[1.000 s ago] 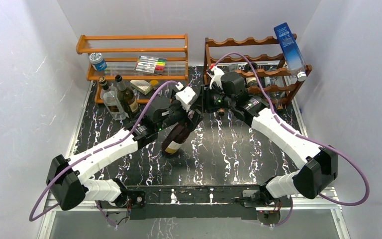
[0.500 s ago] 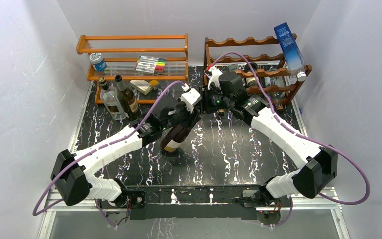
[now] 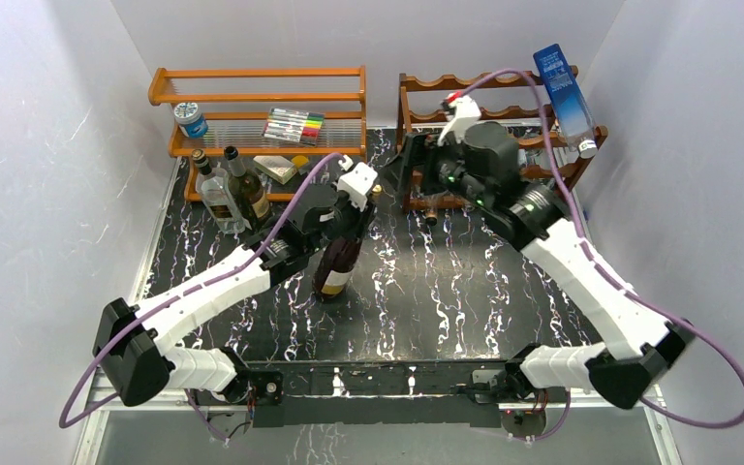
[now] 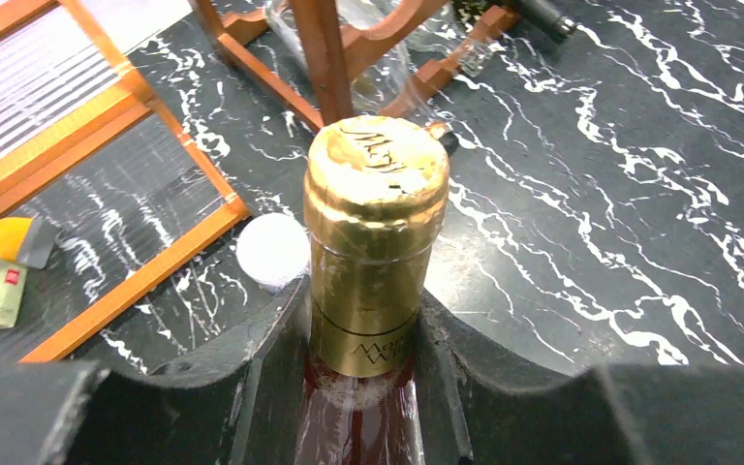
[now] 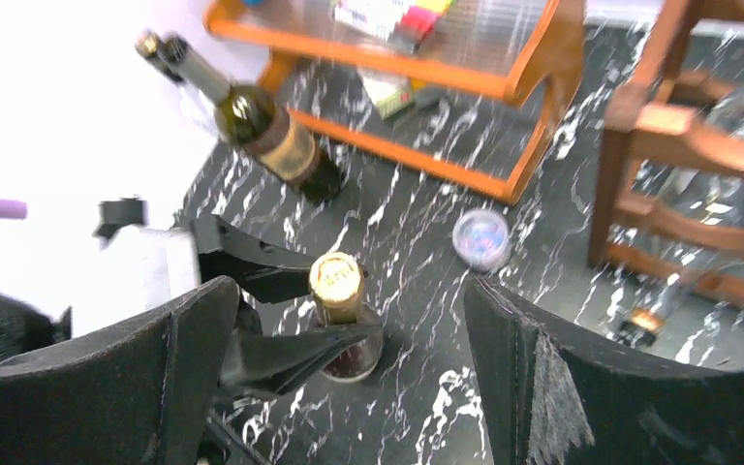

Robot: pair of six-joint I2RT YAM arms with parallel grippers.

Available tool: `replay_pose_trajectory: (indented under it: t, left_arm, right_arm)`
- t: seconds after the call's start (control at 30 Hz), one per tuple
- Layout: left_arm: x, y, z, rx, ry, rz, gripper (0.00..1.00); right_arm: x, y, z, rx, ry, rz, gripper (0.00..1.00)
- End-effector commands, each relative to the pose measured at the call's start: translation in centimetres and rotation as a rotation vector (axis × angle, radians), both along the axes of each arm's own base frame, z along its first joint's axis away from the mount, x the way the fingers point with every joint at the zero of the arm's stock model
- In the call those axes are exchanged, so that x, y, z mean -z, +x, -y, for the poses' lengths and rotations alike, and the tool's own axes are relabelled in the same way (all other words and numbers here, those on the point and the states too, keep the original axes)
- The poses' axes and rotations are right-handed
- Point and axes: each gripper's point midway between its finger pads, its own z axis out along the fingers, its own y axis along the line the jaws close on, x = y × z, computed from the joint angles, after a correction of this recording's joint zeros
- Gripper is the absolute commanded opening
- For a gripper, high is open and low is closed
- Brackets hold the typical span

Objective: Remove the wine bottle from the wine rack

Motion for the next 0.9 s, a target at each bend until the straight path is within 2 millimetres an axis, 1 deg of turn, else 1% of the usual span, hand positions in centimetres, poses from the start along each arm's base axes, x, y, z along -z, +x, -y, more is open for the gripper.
replay_pose_trajectory:
  t: [0.0, 0.1, 0.2, 0.3, 0.4, 0.57, 0.67, 0.73, 0.87]
  left_arm:
    - [-7.0, 2.3, -3.0, -0.162, -0.105, 0.175, 0.0]
    - [-8.8, 3.9, -5.2, -0.252, -0.129, 0.235, 0.0]
    - [-10.4, 5.8, -8.0, -0.338, -0.205, 0.277, 0.0]
    - [-11.3, 7.4, -10.6, -0.404, -0.251, 0.31, 0.0]
    - [-12.2, 8.3, -11.8, -0.43, -0.257, 0.356, 0.0]
    - [-13.7, 8.8, -13.0, -0.446, -0.266, 0.465, 0.0]
    - [-13.8, 9.4, -13.9, -0.466, -0.266, 0.5, 0.0]
    - [-13.5, 9.7, -14.5, -0.477, -0.261, 0.507, 0.0]
    - [-13.4, 10.0, -16.4, -0.5, -0.248, 0.526, 0.0]
  right_arm:
    - [-8.3, -1.3, 4.3, 0.127, 0.114, 0.239, 0.98]
    - [-7.8, -1.8, 6.4, 0.194, 0.089, 0.259, 0.98]
    - [-7.2, -1.9, 8.3, 0.269, 0.049, 0.253, 0.98]
    - [-7.6, -2.3, 9.2, 0.288, 0.048, 0.256, 0.98]
    - [-8.0, -2.8, 9.3, 0.28, 0.058, 0.264, 0.98]
    - [-8.0, -2.9, 9.3, 0.275, 0.056, 0.264, 0.98]
    - [-8.2, -3.0, 9.1, 0.266, 0.06, 0.261, 0.98]
    - [-8.0, -3.0, 9.0, 0.26, 0.058, 0.256, 0.98]
    - [-7.4, -3.0, 8.8, 0.25, 0.044, 0.241, 0.98]
